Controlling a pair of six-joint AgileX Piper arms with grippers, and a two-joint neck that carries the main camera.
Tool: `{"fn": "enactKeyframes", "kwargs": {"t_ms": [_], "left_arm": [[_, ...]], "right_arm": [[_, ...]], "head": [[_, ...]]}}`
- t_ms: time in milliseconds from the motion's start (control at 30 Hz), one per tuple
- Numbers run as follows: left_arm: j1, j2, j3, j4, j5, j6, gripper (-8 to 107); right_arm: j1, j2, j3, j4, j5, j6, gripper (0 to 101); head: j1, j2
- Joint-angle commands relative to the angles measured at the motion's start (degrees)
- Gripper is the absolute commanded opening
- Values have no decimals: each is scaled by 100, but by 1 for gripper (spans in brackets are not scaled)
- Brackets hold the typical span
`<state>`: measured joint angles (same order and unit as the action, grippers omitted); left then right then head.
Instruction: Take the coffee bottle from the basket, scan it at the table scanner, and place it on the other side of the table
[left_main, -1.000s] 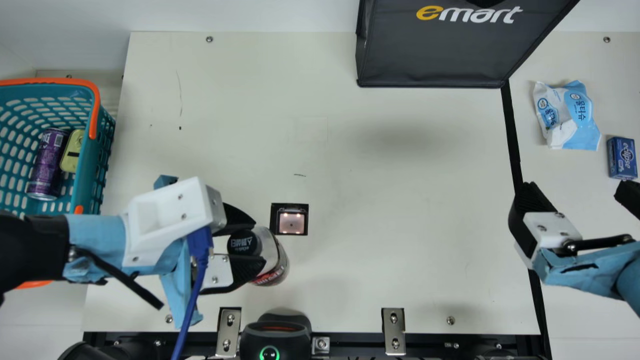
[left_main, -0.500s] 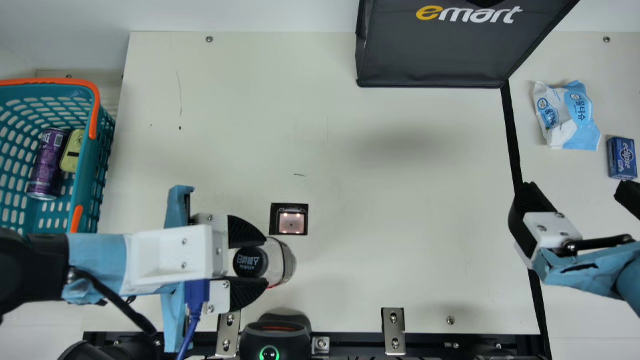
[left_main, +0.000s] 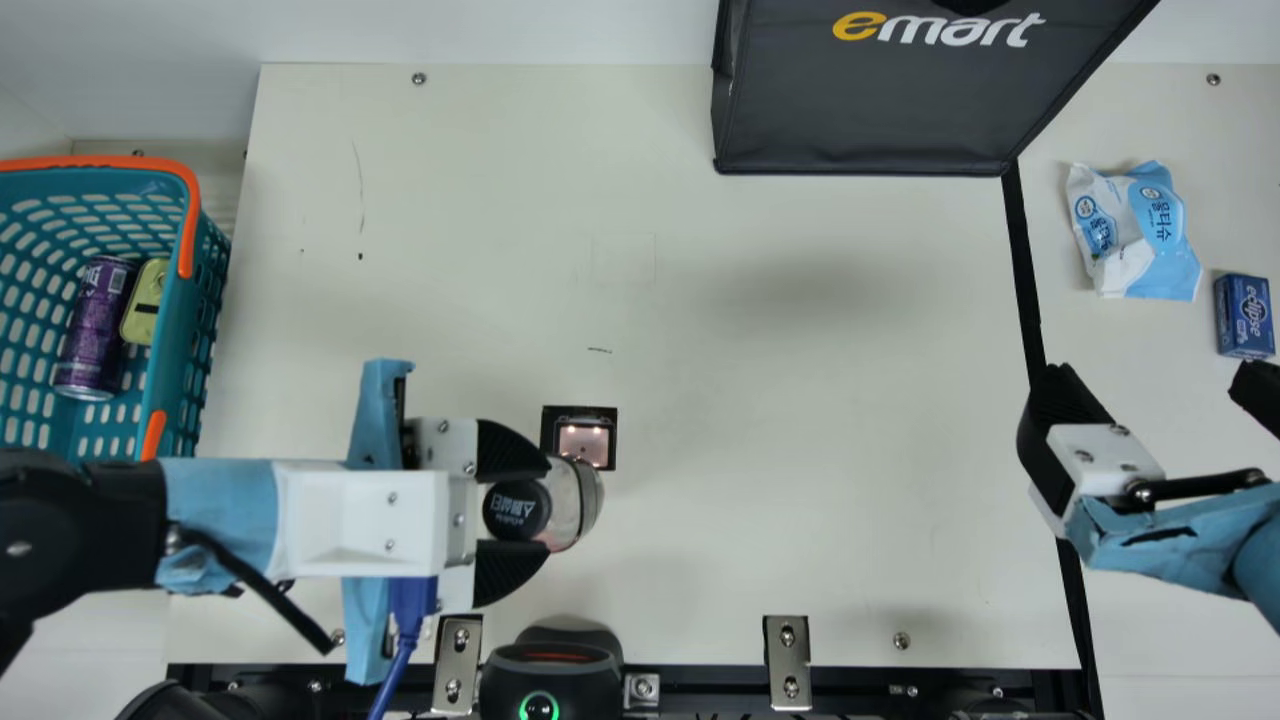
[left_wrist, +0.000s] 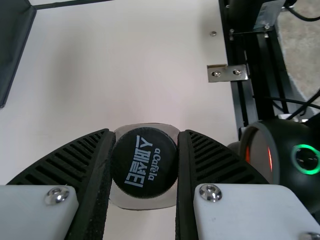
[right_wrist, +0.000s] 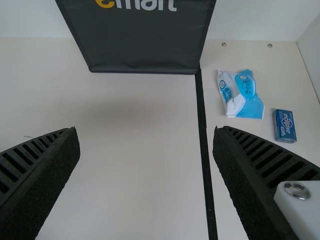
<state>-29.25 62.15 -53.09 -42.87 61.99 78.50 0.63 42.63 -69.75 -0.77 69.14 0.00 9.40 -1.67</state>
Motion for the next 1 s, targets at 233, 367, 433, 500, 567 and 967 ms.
{"fn": "enactKeyframes", "kwargs": {"t_ms": [233, 367, 433, 500, 567, 967], "left_arm": [[-23, 501, -37, -81, -501, 132, -8], [-24, 707, -9, -105, -644, 184, -8], [-25, 794, 9, -101, -692, 198, -8], [-23, 868, 31, -96, -733, 214, -8], [-20, 931, 54, -92, -761, 229, -8], [95, 1158, 93, -67, -685, 263, 9]], "right_arm": [[0, 0, 0, 0, 0, 0, 95], [0, 0, 0, 0, 0, 0, 95], [0, 0, 0, 0, 0, 0, 95], [0, 0, 0, 0, 0, 0, 95], [0, 0, 0, 0, 0, 0, 95], [0, 0, 0, 0, 0, 0, 95]], "head": [[-148, 9], [-148, 9], [-148, 9], [-148, 9], [-148, 9], [-148, 9]]}}
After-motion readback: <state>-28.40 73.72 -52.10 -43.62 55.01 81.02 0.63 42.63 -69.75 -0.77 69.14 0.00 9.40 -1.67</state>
